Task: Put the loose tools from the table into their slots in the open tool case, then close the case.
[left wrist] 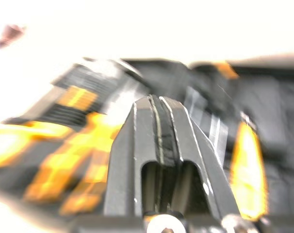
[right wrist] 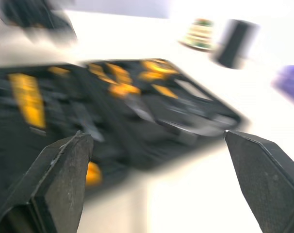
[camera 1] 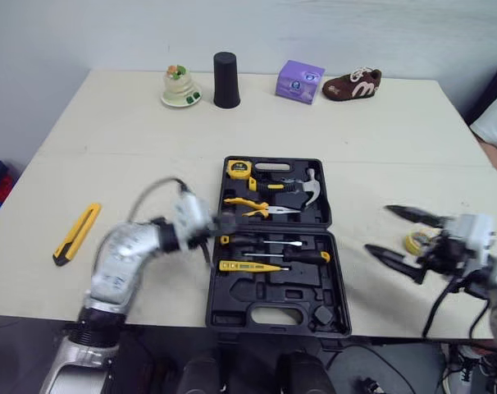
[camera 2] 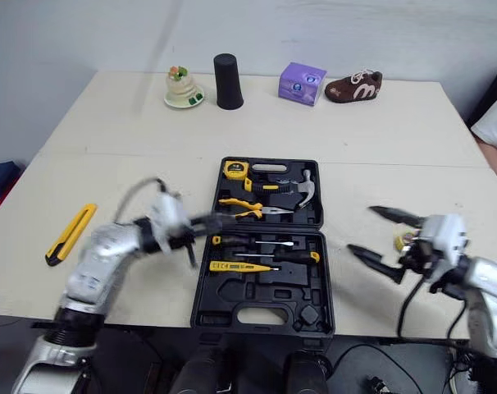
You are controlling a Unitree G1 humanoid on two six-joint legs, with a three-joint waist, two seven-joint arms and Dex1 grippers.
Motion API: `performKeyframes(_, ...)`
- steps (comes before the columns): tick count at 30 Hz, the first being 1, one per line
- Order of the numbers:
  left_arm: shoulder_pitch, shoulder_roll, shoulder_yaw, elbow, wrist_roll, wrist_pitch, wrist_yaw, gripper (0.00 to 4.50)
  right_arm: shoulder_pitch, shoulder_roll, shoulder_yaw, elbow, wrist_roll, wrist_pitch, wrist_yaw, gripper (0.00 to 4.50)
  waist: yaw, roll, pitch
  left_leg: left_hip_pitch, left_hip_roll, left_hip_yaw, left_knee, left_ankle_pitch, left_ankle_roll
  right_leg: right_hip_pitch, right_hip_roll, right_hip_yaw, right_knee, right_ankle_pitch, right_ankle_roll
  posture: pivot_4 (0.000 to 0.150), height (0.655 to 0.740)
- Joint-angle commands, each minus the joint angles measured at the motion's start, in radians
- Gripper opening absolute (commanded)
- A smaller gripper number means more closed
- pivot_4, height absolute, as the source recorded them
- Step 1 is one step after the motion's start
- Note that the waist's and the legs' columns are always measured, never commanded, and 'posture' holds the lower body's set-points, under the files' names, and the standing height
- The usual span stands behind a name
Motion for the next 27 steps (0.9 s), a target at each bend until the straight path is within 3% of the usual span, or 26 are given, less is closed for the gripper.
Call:
performKeyframes(1,0.064,0.076,0.16,-0.046,-0.043,0.024,0.035,1.35,0.003,-0.025,-0.133,0.164,-0.037,-0.153,-0.024,4.5,-0.002,0.0,0.0,0.0,-0.001,0.0,0.0,0.0,0.0,0.001,0.0,0.0,0.0,0.0,0.0,0.15,0.74)
performKeyframes(8,0.253,0.191,0.599,0.104,-0.062,0.005,0.178,4.39,0.076,-0.089,-0.313,0.551,-0.09,-0.325,-0.132,4.5,-0.005,-0.001,0.003,0.0,0.0,0.001,-0.004,0.0,0.0,-0.001,0.005,0.0,-0.003,0.0,0.0,0.15,0.74)
performKeyframes(18,0.524,0.231,1.011,0.487,-0.026,-0.147,0.318,4.46,0.164,-0.16,-0.427,0.949,-0.098,-0.413,-0.346,4.5,-0.017,-0.001,0.002,0.003,0.0,0.004,-0.007,-0.004,-0.001,-0.001,-0.005,0.001,-0.003,0.0,0.0,0.15,0.74)
performKeyframes(27,0.634,0.257,1.008,0.658,0.022,-0.244,0.402,4.46,0.171,-0.185,-0.406,1.067,-0.111,-0.484,-0.432,4.5,-0.028,-0.001,0.002,0.008,-0.001,0.006,-0.008,-0.012,-0.003,0.0,-0.008,0.003,-0.003,-0.001,-0.001,0.15,0.74)
